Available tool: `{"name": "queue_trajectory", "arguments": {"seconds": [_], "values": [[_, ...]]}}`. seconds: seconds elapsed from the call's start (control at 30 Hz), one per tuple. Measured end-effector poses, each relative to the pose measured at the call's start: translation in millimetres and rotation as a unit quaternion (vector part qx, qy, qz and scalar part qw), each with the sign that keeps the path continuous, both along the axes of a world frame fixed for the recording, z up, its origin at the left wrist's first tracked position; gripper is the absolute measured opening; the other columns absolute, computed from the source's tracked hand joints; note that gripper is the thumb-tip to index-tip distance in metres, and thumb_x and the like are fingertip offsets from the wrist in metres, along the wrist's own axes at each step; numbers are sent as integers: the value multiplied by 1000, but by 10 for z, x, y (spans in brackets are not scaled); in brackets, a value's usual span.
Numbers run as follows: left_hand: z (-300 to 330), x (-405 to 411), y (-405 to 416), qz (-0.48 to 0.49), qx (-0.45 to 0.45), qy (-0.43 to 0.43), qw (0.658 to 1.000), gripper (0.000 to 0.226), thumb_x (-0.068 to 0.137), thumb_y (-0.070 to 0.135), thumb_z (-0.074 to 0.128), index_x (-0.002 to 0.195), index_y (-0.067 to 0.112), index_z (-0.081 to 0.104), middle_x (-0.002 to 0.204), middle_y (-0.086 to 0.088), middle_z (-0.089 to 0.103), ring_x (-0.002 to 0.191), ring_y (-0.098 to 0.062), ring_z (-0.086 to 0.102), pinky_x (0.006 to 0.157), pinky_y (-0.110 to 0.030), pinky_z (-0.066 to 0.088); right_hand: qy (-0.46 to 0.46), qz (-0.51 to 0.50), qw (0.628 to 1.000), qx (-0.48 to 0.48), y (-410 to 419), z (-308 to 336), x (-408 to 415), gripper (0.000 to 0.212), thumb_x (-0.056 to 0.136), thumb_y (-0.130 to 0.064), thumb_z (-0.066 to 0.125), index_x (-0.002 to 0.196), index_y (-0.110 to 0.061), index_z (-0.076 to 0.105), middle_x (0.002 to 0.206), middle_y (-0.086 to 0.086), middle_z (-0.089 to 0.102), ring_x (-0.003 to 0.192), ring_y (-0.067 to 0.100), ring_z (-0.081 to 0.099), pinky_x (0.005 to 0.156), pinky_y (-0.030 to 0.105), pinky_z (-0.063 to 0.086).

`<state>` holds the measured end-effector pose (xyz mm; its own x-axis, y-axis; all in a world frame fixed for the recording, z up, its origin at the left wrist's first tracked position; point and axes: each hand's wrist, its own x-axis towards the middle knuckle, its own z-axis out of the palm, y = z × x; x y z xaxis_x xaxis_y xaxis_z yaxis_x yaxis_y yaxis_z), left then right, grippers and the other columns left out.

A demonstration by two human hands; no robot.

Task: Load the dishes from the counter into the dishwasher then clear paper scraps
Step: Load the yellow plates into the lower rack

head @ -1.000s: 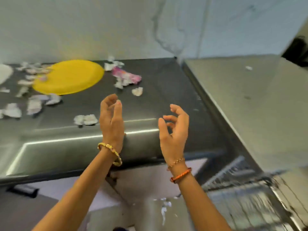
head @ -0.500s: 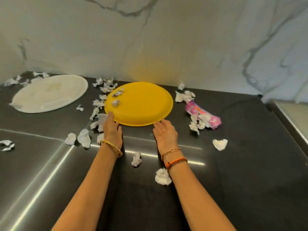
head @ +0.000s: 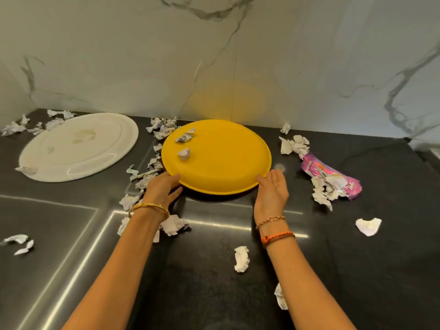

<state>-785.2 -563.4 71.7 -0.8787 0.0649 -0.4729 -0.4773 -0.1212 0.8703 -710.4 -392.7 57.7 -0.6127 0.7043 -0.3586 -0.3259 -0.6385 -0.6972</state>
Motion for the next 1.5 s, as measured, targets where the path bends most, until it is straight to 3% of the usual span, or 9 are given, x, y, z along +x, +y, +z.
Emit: {"name": "queue_trajectory", "arguments": {"seconds": [0.2,0.3,0.4,0.6,0.8,0.97,1.23,1.37,1.5], "values": [[-26,-178,108,-96,-113,62,987,12,92,1,50,89,9,58,78,1,54,100,-22,51,83,-28,49,-1,30,1000,-8,56,-165,323,55,88,12,48,139,0,32,139,8,44,127,17,43,102,27,36],[-151,-217,135,-122,-202,138,962,52,83,2,64,132,2,45,90,-6,61,105,-26,55,85,-32,51,-26,58,991,115,65,-263,314,58,83,13,54,137,-1,38,137,7,48,126,18,46,105,29,38],[-232,-257,94,-135,-229,170,949,45,79,0,68,122,1,54,82,-8,61,85,-24,57,92,-41,47,-30,48,990,131,101,-273,271,62,78,16,57,136,2,38,137,14,48,127,24,45,98,25,44],[-133,-239,75,-136,-71,122,981,41,80,-11,60,118,-2,52,79,-1,59,72,-14,57,53,-14,52,-62,43,990,122,227,-204,114,80,72,28,54,142,4,23,148,16,31,134,24,34,99,30,38],[-18,67,29,-88,9,174,981,49,74,-17,62,114,8,49,88,-1,62,94,-26,59,54,-19,56,19,63,998,15,282,-4,259,66,83,17,50,142,1,25,146,13,35,129,22,41,98,32,39],[306,393,-20,-167,72,294,938,55,76,-17,58,114,20,42,98,3,63,78,-6,69,57,-21,56,54,109,993,3,261,130,553,35,69,-12,69,101,-16,58,88,1,71,80,17,67,60,23,57],[792,829,391,-115,202,329,915,39,94,2,41,133,1,43,128,-13,54,107,-18,53,94,-29,46,-43,24,992,118,310,451,1488,8,92,-24,51,96,-23,57,96,0,63,89,18,59,77,37,49],[965,1206,721,-78,185,432,879,40,93,0,42,133,2,42,120,-3,53,96,2,56,90,-16,45,-234,20,934,269,407,556,2075,49,87,-31,59,133,-21,43,132,-1,50,120,19,47,88,39,36],[1144,1718,998,-73,150,558,813,38,89,1,37,124,2,51,104,7,57,88,16,55,83,-5,39,-257,1,910,325,483,760,2566,61,89,-28,58,143,-24,30,148,-1,32,134,18,34,89,35,34]]}}
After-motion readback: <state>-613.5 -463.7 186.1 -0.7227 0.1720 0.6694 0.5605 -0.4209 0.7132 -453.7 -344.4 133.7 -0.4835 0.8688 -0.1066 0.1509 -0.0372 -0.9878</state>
